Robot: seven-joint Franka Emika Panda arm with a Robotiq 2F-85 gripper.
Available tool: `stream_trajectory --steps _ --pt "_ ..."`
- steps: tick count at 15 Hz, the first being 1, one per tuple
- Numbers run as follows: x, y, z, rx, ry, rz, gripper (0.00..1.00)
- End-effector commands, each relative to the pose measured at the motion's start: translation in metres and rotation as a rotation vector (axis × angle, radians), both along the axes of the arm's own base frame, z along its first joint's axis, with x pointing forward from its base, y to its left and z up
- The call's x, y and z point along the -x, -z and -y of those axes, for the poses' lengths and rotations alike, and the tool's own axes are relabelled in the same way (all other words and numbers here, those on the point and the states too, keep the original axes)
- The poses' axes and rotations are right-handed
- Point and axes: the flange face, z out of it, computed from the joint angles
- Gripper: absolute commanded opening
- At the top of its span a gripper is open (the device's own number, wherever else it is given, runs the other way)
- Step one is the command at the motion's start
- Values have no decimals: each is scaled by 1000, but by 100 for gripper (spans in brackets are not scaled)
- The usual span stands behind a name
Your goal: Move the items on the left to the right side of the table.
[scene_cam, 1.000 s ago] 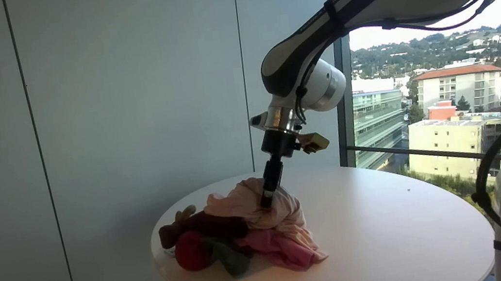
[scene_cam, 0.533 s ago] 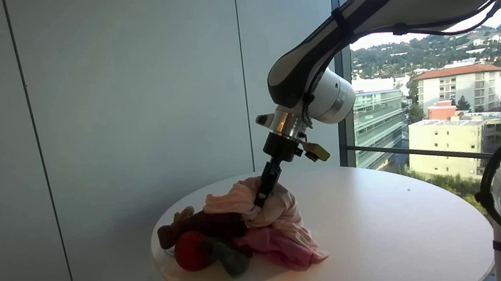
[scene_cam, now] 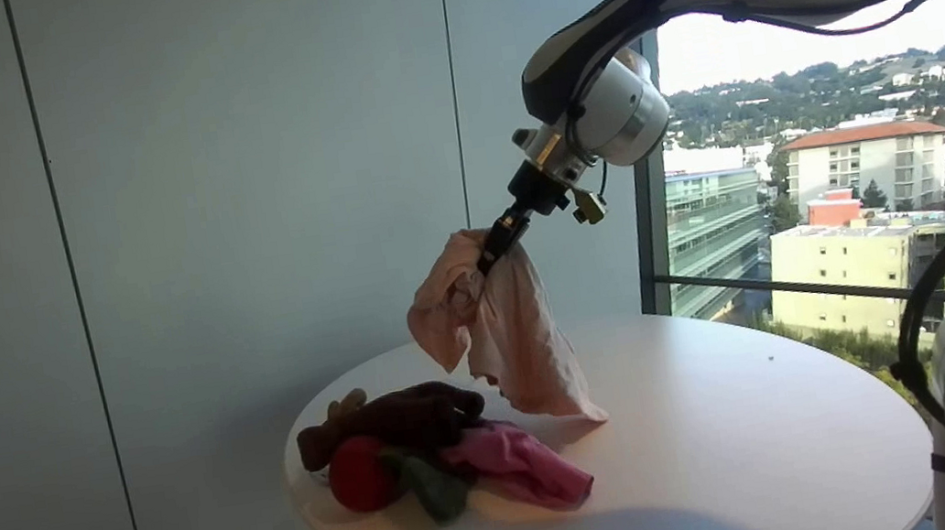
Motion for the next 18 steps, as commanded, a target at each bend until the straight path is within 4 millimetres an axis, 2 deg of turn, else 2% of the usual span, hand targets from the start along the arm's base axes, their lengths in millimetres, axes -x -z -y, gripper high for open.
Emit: stream_trajectory --steps 1,3,7,11,14,15,17,18 --pt "-29 -19 51 93 121 140 9" --pt "-35 -7 77 171 182 203 9" --pt "-35 36 127 373 297 275 8" --pt "-33 62 176 531 460 285 9" --pt "-19 125 212 575 560 181 9" --pt "-13 142 222 609 593 133 36" --pt "-1 177 241 609 666 44 44" --pt "0 185 245 600 713 25 50"
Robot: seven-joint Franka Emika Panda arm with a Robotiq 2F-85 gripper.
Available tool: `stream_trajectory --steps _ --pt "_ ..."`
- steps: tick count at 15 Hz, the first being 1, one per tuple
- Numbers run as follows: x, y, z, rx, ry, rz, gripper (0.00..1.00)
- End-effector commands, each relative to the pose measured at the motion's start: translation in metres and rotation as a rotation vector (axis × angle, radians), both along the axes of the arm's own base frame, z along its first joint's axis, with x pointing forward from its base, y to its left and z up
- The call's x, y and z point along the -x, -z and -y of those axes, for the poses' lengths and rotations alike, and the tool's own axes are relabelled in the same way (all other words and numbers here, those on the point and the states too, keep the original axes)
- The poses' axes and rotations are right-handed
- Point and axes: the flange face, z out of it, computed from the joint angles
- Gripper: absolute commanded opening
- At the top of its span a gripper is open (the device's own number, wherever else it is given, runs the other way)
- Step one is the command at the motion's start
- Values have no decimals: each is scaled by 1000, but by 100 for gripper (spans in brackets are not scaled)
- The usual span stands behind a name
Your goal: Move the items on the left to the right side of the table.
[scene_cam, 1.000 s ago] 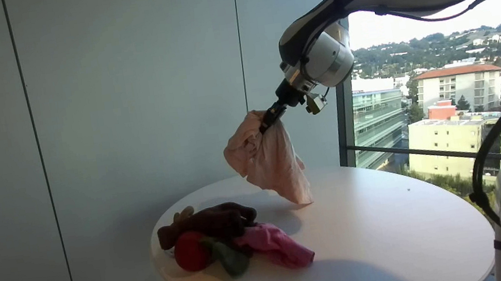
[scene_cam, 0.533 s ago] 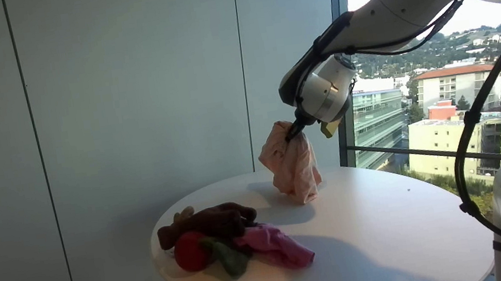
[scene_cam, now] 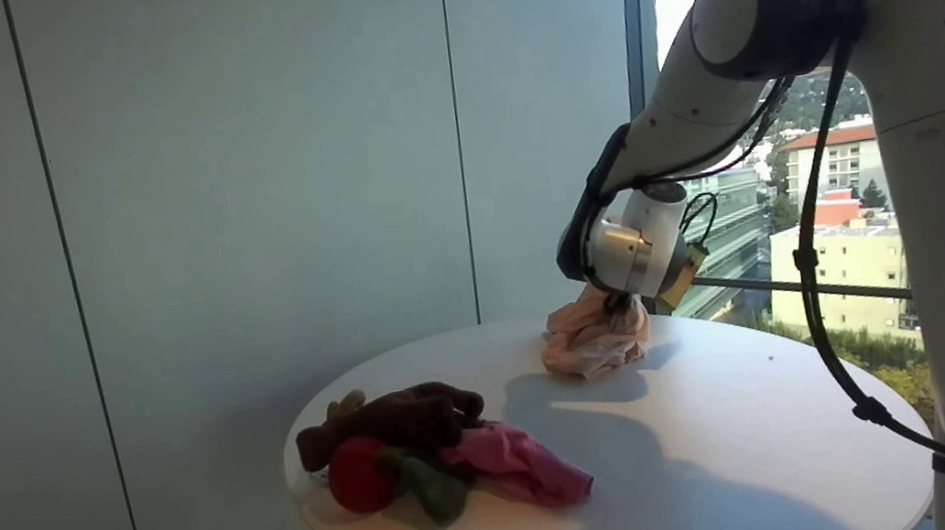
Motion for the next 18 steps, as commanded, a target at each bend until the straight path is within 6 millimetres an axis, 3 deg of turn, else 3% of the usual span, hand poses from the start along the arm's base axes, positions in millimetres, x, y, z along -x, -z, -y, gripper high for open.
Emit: stream_trajectory --steps 1,2,6,7,12,14,15,16,18 --pt "-7 14 9 1 140 35 59" --pt "-12 6 6 -22 160 66 66" --pt "-43 -67 -17 -33 140 267 96" --pt "-50 -86 -23 -52 132 317 99" --pt "-74 -147 -51 -309 -26 332 100" --pt "-81 -162 -69 -392 -105 287 100" --pt "-80 -182 -84 -406 -144 276 100" --pt "-85 -176 -98 -461 -184 238 100" --pt "-83 -185 -127 -532 -256 184 100"
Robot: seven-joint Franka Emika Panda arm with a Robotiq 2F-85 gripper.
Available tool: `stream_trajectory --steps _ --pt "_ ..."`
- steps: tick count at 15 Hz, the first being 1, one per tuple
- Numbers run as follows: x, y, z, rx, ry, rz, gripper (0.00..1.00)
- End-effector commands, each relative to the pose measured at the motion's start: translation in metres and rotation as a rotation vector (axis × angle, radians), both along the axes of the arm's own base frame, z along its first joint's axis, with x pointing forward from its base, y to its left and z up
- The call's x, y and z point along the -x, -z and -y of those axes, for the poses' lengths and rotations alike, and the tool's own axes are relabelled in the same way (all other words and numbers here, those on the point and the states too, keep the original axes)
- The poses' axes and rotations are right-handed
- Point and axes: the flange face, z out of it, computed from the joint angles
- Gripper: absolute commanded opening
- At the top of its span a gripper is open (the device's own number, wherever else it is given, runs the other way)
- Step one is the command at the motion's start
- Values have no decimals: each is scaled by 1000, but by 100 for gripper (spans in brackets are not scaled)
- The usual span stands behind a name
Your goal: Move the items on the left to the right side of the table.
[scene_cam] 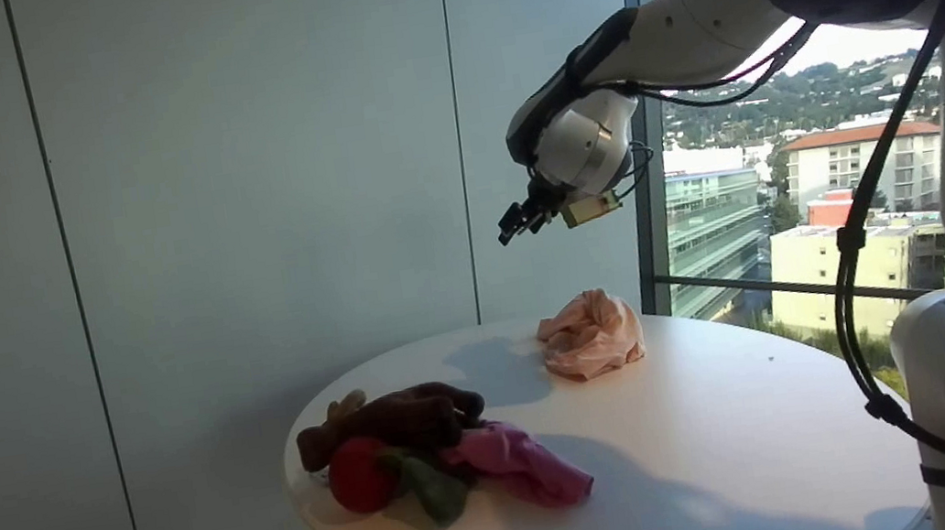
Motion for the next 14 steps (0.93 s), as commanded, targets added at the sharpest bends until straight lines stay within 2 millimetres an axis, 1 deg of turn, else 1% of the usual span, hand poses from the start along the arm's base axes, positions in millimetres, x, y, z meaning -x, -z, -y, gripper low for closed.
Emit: stream_trajectory --steps 1,2,5,6,8,10,11,12,14 --pt "8 -22 -51 -113 -161 -47 100" --pt "10 -24 -67 -139 -213 -69 100" --pt "22 -20 -116 -207 -367 -151 100" --pt "28 -22 -133 -215 -417 -183 100" --pt "43 -16 -161 -244 -516 -266 100" --pt "59 -8 -188 -265 -612 -361 100" --pt "67 -1 -201 -267 -660 -416 100" --pt "75 4 -210 -270 -709 -464 100" --pt "88 22 -227 -256 -802 -565 100"
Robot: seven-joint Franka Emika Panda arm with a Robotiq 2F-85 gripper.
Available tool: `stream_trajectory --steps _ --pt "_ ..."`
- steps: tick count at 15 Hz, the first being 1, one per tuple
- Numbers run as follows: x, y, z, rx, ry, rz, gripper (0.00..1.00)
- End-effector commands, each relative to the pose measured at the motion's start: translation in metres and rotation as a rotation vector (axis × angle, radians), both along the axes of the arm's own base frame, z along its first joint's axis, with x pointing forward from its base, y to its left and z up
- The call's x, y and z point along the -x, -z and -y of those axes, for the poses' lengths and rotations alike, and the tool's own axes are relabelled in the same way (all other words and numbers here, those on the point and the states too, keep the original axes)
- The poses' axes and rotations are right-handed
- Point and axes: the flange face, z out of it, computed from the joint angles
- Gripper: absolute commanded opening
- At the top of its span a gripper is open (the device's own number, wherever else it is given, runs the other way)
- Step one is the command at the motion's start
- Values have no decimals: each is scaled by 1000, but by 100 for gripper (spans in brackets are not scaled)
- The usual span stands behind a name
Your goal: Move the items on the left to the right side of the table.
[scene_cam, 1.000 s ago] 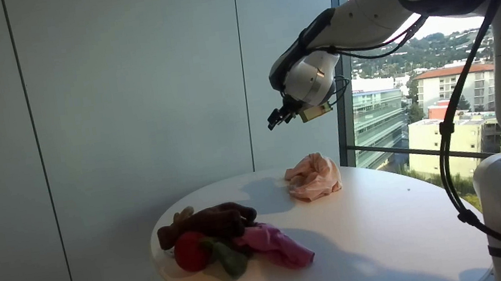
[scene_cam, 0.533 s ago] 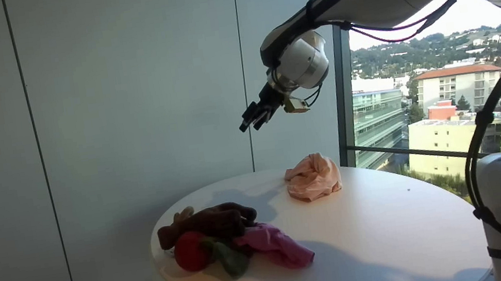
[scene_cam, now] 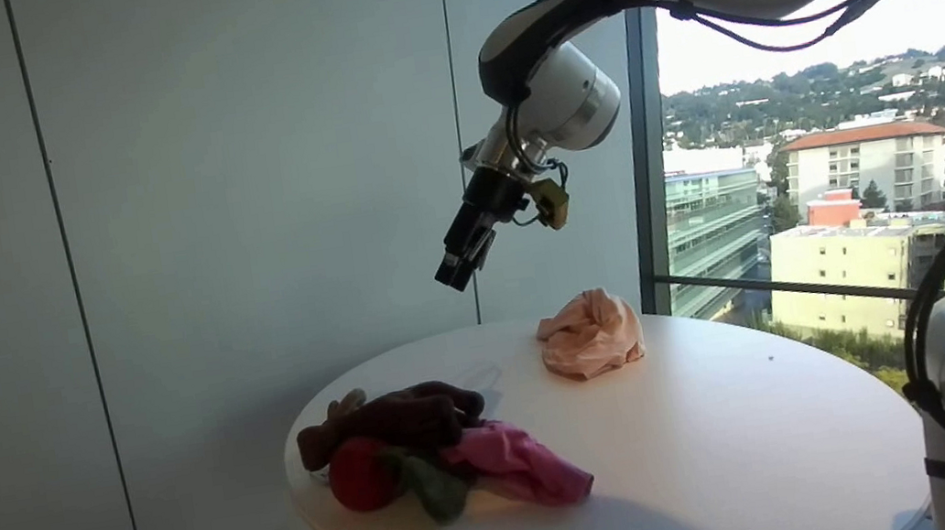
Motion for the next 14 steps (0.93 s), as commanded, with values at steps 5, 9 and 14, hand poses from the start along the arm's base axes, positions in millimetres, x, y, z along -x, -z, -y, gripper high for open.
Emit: stream_trajectory --steps 5,9,14 --pt "49 66 -44 62 -345 -101 100" --pt "66 89 -71 15 -377 -62 100" --pt "61 103 -111 1 -230 154 100"
